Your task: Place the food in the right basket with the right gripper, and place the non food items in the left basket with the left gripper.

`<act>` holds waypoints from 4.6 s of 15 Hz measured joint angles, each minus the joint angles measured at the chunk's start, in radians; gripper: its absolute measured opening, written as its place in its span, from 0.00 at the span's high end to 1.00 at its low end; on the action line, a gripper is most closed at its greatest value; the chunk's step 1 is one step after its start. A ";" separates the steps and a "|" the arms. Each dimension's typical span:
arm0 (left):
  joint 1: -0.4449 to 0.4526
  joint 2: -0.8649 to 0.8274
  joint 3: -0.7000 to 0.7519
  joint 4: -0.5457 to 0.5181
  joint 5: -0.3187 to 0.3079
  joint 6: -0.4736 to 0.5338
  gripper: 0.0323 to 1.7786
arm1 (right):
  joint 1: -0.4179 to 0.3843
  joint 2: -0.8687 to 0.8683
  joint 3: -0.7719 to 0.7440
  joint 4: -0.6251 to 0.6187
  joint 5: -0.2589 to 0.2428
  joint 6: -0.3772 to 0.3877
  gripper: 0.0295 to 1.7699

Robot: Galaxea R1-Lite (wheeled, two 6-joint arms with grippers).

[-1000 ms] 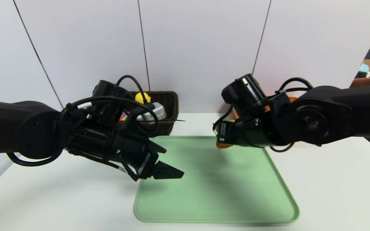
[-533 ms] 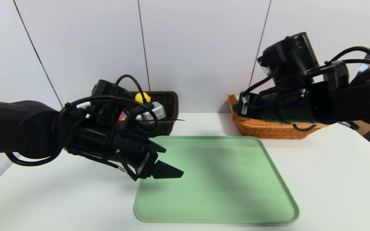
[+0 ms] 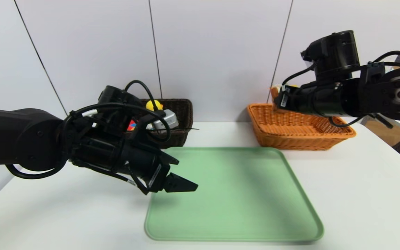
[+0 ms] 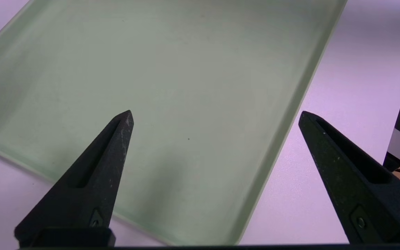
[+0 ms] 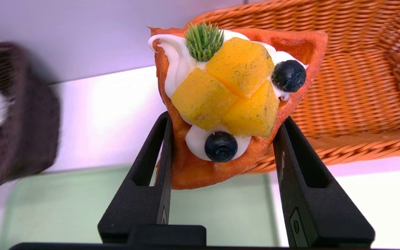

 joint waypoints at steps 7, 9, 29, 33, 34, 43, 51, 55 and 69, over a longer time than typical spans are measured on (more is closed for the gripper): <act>0.010 0.000 0.009 0.000 0.000 -0.001 0.05 | -0.150 0.197 -0.107 -0.003 0.014 -0.002 0.53; 0.011 0.000 0.010 0.000 0.001 -0.001 0.05 | -0.174 0.246 -0.135 -0.003 0.016 -0.004 0.53; 0.015 -0.003 0.011 -0.021 -0.001 -0.001 0.05 | -0.223 0.353 -0.210 0.014 0.047 -0.012 0.13; 0.026 -0.021 0.011 -0.021 -0.005 -0.003 0.05 | -0.191 0.257 -0.203 0.083 0.083 -0.009 0.09; 0.030 -0.029 0.011 -0.022 -0.006 -0.004 0.05 | -0.180 0.226 -0.196 0.106 0.087 -0.009 0.09; 0.033 -0.139 0.025 -0.019 -0.006 0.001 0.05 | 0.045 -0.090 0.051 0.141 0.133 -0.012 0.05; 0.033 -0.299 0.110 -0.014 -0.009 0.017 0.05 | 0.125 -0.412 0.259 0.281 0.266 -0.051 0.04; 0.033 -0.403 0.203 -0.014 -0.009 0.069 0.05 | 0.133 -0.591 0.392 0.297 0.288 -0.078 0.04; 0.188 -0.809 0.452 0.047 0.275 0.073 0.05 | 0.036 -1.107 0.618 0.441 0.228 -0.173 0.04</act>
